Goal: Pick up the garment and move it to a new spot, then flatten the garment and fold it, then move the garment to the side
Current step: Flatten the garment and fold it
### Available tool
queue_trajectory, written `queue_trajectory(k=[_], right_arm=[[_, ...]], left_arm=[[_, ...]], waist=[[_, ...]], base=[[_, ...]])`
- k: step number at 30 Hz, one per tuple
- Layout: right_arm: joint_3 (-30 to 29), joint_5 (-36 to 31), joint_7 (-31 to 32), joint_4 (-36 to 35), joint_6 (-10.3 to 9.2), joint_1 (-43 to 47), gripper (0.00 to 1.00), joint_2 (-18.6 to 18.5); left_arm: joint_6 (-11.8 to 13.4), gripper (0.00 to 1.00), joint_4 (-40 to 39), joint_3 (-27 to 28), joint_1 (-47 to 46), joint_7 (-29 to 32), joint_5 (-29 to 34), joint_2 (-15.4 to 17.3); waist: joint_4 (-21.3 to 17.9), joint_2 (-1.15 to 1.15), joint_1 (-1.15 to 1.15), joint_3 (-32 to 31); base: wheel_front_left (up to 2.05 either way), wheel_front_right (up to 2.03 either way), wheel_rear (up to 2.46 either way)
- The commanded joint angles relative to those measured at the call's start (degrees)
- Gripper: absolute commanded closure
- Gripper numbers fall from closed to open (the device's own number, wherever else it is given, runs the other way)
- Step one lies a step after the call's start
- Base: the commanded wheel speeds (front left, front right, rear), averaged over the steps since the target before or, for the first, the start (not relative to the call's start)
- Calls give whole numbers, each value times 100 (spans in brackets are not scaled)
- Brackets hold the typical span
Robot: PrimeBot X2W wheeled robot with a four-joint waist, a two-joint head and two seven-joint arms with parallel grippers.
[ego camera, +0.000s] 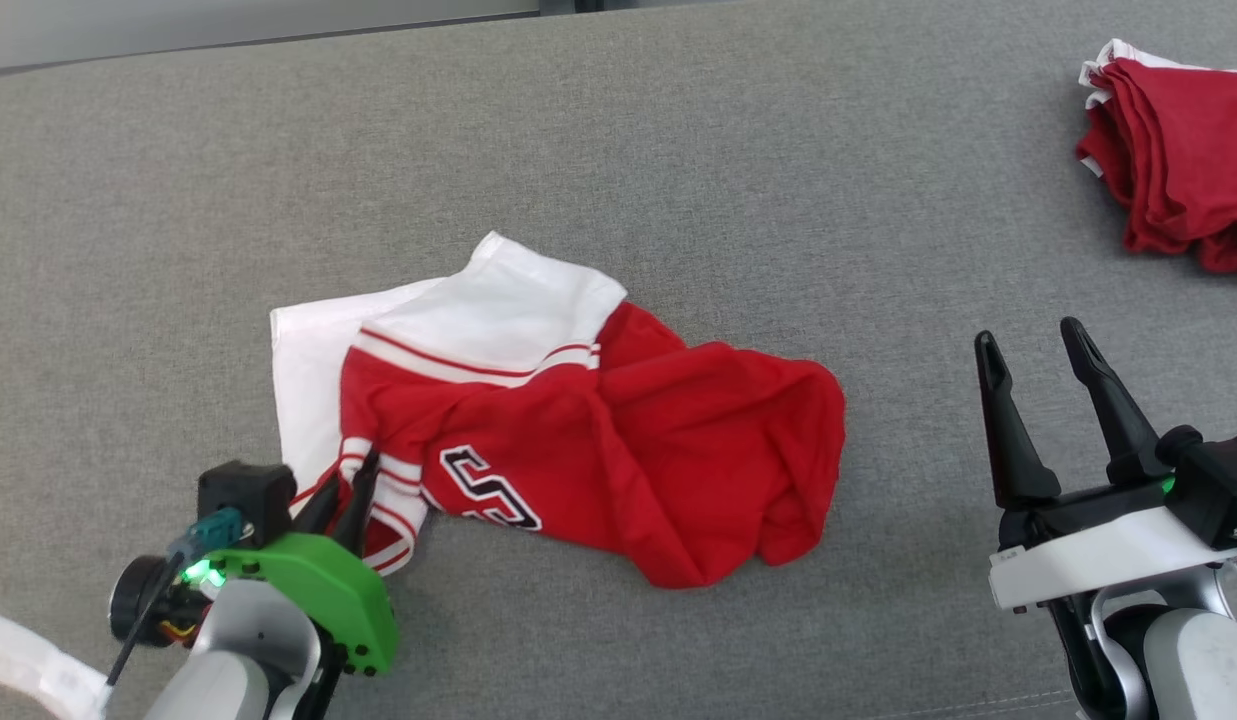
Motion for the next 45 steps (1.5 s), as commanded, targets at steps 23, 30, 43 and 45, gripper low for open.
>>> queue_trajectory(k=[23,30,43,45], right_arm=[[-61,-217,293,-445,0,187,0,-55],[56,-154,381,-460,0,362,0,-76],[90,-103,399,-401,0,408,0,-123],[176,-97,465,-342,0,400,0,-163]], left_arm=[[431,0,-465,662,234,-2413,750,-189],[577,0,-665,647,477,-2410,993,-72],[631,0,-759,608,602,-2358,942,-41],[632,0,-790,595,543,-2352,961,-37]], waist=[[157,0,0,-398],[90,0,0,-595],[105,0,0,-604],[120,0,0,-541]], base=[[0,0,0],[0,0,0],[0,0,0],[0,0,0]])
